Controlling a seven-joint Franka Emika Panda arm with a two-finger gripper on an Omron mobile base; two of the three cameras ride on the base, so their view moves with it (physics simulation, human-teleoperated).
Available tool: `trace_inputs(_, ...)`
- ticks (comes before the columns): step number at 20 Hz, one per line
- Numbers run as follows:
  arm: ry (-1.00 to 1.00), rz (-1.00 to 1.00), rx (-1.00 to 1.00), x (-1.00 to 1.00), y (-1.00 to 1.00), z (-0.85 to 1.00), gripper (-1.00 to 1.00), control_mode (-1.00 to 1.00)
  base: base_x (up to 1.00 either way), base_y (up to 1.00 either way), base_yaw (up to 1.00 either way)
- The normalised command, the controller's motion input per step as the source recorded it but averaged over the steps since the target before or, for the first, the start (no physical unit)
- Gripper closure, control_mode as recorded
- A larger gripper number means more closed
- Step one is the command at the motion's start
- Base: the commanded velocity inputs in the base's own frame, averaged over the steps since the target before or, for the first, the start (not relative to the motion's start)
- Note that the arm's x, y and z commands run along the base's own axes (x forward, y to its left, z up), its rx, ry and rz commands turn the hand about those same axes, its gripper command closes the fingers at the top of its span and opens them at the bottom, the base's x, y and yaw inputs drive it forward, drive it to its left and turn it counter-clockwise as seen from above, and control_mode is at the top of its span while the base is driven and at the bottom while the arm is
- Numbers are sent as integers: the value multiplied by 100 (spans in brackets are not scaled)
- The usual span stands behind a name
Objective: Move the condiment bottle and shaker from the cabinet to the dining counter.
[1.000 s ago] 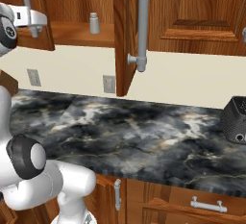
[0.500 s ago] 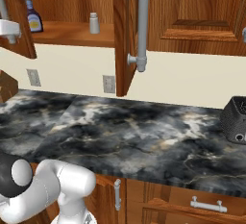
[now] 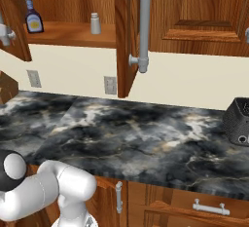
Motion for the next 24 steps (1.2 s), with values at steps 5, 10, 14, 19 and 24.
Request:
trace_inputs(5, -14, 0, 0, -72, -13, 0, -100, -100, 0, 0, 0)
trace_inputs(10, -11, 0, 0, -74, -24, -2, -100, -100, 0, 0, 0)
trace_inputs(14, -1, 3, 20, -39, -87, 0, -100, -100, 0, 0, 0)
trace_inputs(19, -5, 13, 53, -21, -93, 0, -100, -100, 0, 0, 0)
trace_inputs(24, -3, 35, 75, 12, -71, -6, -100, -100, 0, 0, 0)
